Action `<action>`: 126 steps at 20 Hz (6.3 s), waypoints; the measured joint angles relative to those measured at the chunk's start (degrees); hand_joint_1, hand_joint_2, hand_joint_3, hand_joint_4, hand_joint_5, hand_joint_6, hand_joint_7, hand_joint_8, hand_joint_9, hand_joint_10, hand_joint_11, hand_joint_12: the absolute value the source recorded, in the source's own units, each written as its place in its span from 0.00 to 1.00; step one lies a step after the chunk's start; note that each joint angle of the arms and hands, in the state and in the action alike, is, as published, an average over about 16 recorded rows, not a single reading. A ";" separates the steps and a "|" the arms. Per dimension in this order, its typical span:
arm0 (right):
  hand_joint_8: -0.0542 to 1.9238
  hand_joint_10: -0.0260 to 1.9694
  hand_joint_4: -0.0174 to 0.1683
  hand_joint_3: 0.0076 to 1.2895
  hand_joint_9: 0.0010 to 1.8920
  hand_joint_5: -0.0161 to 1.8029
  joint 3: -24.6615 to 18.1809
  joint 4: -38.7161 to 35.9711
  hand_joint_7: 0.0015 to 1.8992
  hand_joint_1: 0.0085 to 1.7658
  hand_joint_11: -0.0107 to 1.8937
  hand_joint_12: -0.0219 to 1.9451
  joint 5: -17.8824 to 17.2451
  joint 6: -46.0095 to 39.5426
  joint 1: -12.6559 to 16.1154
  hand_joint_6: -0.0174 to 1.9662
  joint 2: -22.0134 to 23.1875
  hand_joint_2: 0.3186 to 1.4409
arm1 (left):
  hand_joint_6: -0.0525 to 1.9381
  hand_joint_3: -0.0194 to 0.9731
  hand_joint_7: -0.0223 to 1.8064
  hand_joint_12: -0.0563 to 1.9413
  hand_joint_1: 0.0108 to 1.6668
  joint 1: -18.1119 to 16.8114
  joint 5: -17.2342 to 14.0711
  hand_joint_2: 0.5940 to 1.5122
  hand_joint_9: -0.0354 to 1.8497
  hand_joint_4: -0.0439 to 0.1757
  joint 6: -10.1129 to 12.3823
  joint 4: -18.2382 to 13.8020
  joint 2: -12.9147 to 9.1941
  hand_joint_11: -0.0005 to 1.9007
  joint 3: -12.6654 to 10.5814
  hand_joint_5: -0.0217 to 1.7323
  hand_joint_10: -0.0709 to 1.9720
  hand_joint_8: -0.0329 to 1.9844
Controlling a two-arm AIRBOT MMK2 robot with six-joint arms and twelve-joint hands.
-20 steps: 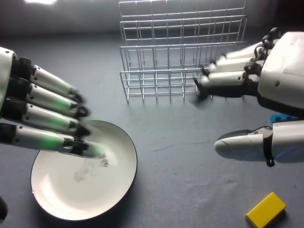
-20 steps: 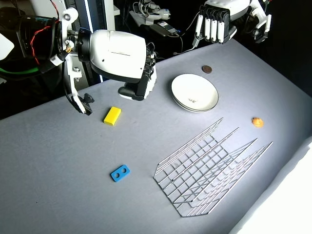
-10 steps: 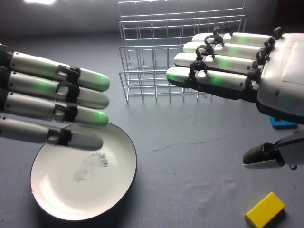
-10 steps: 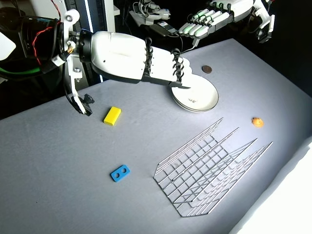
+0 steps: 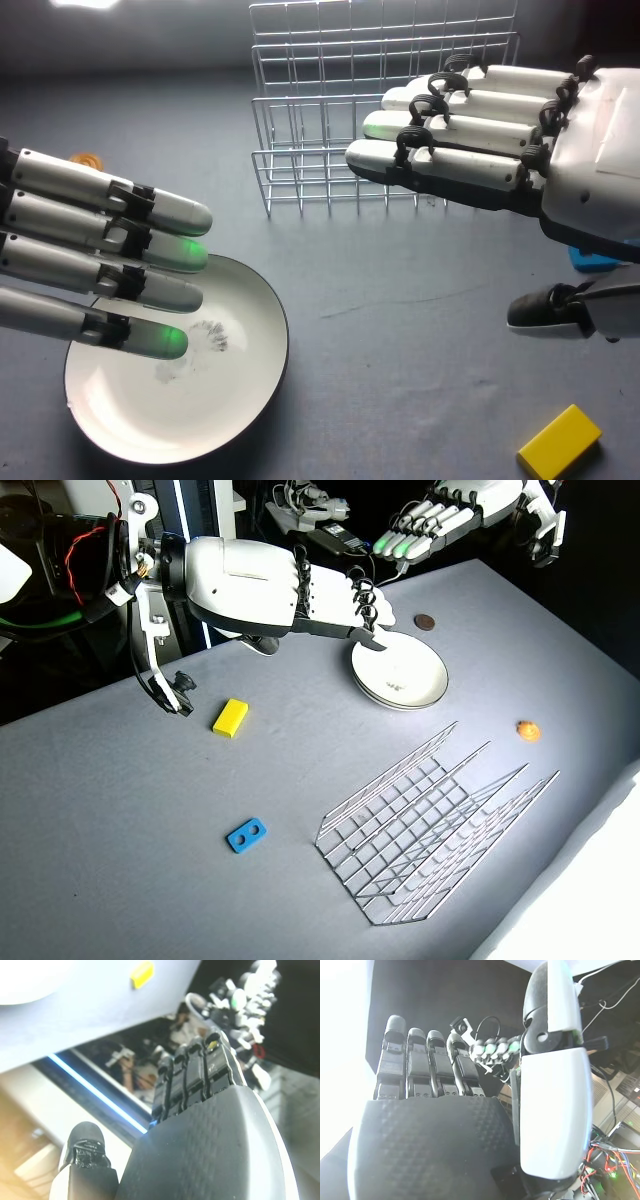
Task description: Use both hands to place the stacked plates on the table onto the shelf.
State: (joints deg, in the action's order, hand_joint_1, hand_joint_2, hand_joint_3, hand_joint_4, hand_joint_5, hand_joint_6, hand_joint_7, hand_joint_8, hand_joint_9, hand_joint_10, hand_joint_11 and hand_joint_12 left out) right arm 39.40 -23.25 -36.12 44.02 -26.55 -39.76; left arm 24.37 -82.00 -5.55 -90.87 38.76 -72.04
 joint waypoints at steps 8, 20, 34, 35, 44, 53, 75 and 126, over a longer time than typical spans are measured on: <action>0.03 0.02 0.11 0.01 0.01 0.02 0.00 -0.10 0.01 0.65 0.01 0.18 0.03 -0.93 -0.17 0.02 0.00 0.54 | 0.03 0.04 0.03 0.03 0.01 1.14 1.37 0.61 0.03 0.20 1.46 -4.03 -0.21 0.01 0.06 0.05 0.04 0.03; 0.03 0.02 0.11 0.01 0.01 0.02 0.00 -0.11 0.01 0.62 0.01 0.19 0.11 -1.11 -0.49 0.02 -0.17 0.57 | 0.03 0.04 0.02 0.03 0.01 13.00 11.89 0.61 0.03 0.20 0.88 -5.57 0.28 0.01 -0.04 0.03 0.04 0.03; 0.03 0.02 0.12 0.01 0.01 0.02 0.00 -0.72 0.01 0.64 0.01 0.23 0.16 -0.90 -0.64 0.02 -0.32 0.59 | 0.03 0.04 0.03 0.03 0.01 25.23 25.36 0.60 0.03 0.20 0.36 -1.90 3.71 0.01 -1.03 0.03 0.04 0.03; 0.03 0.02 0.12 0.01 0.01 0.02 0.00 -0.83 0.01 0.64 0.01 0.23 0.17 -0.87 -0.66 0.02 -0.32 0.58 | 0.03 0.04 0.03 0.03 0.01 25.80 26.21 0.60 0.03 0.20 0.37 -1.53 3.92 0.01 -1.03 0.03 0.04 0.03; 0.03 0.02 0.12 0.01 0.02 0.02 0.01 -2.10 0.01 0.67 0.01 0.23 0.50 -0.22 -1.11 0.02 -0.48 0.57 | 0.02 0.04 0.02 0.03 0.01 30.21 32.06 0.58 0.03 0.18 0.73 1.73 4.97 0.01 -0.40 0.02 0.04 0.02; 0.03 0.02 0.13 0.01 0.01 0.02 0.58 -3.76 0.01 0.67 0.01 0.23 0.78 2.17 -1.37 0.02 -1.98 0.57 | 0.01 0.04 0.01 0.03 0.01 32.08 35.54 0.57 0.03 0.17 1.19 7.00 5.58 0.01 3.32 0.02 0.04 0.02; 0.03 0.02 0.14 0.01 0.04 0.02 9.74 -2.74 0.02 0.67 0.01 0.30 6.14 18.03 -1.20 0.02 -20.72 0.58 | 0.02 0.04 0.02 0.03 0.01 30.16 41.15 0.60 0.03 0.19 1.12 16.21 7.55 0.01 11.47 0.04 0.03 0.02; 0.64 0.26 0.10 0.00 0.48 0.42 17.25 4.43 0.46 0.65 0.23 0.71 2.23 26.82 4.42 0.64 -31.81 0.66 | 0.04 0.04 0.05 0.04 0.01 10.37 45.56 0.60 0.04 0.20 1.32 16.96 3.73 0.02 -3.91 0.07 0.04 0.03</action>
State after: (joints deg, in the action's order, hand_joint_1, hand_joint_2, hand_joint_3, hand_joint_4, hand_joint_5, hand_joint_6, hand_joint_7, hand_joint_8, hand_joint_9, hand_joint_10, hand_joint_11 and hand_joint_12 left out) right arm 56.65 -18.82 -33.89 70.83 -22.13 -71.57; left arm 34.74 -36.43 -4.22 -73.91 42.49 -75.96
